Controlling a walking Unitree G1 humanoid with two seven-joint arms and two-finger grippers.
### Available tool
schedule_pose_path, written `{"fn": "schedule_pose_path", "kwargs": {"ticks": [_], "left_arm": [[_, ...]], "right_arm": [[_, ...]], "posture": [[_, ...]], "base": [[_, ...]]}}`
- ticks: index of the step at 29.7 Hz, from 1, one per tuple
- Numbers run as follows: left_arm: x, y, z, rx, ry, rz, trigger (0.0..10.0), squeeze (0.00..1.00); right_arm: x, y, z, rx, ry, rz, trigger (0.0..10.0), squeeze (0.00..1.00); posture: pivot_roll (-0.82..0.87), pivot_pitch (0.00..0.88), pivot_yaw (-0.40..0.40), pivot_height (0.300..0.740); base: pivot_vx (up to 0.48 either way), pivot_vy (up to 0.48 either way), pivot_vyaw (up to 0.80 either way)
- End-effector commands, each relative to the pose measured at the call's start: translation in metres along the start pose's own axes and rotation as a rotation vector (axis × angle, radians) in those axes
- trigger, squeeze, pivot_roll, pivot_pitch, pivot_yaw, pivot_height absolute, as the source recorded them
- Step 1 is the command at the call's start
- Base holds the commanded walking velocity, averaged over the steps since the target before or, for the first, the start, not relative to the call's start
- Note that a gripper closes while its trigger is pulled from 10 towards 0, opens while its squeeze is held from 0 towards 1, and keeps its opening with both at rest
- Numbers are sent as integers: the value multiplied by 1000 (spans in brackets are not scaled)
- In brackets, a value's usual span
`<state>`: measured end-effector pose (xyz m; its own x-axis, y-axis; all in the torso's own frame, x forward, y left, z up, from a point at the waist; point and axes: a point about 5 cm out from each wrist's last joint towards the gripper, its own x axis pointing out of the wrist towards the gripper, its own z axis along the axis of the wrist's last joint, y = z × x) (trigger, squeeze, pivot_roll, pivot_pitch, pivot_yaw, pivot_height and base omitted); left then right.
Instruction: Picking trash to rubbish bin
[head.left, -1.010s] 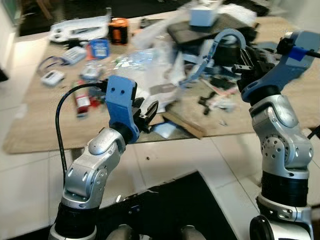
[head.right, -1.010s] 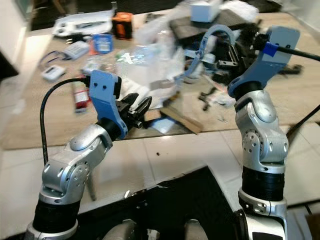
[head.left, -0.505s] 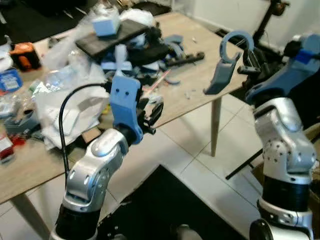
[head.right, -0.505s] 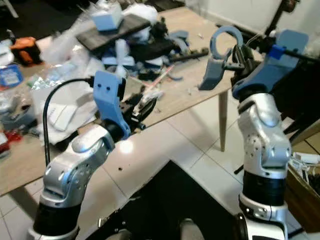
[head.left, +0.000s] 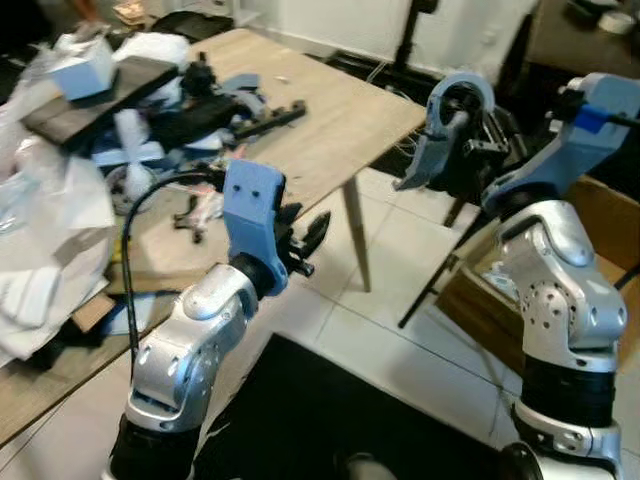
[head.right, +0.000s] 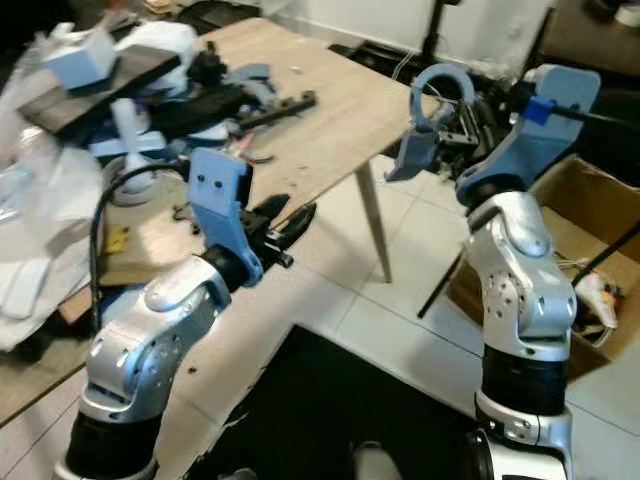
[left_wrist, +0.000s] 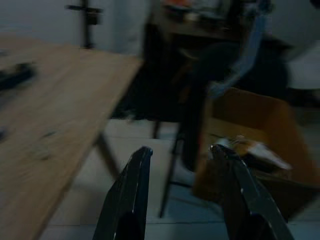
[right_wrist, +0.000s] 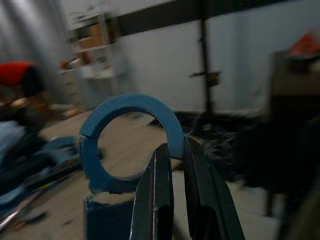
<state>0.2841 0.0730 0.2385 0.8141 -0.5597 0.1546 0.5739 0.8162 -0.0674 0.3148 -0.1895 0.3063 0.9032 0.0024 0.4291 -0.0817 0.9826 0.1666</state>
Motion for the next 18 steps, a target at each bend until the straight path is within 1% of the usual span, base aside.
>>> {"fn": "schedule_pose_path", "kwargs": {"ticks": [1, 10, 18], "left_arm": [[-2, -3, -2, -6, 5, -13, 10000, 0], [0, -4, -2, -10, 8, -22, 10000, 0], [4, -2, -3, -13, 12, 10, 10000, 0]], "right_arm": [[-3, 3, 4, -2, -12, 5, 10000, 0], [-4, 0, 3, -5, -1, -10, 10000, 0], [-5, -2, 2, -9, 11, -23, 10000, 0]], "posture": [[20, 184, 9, 740], [16, 191, 12, 740], [9, 200, 16, 740]], "base": [[0, 0, -800], [0, 0, -800], [0, 0, -800]]}}
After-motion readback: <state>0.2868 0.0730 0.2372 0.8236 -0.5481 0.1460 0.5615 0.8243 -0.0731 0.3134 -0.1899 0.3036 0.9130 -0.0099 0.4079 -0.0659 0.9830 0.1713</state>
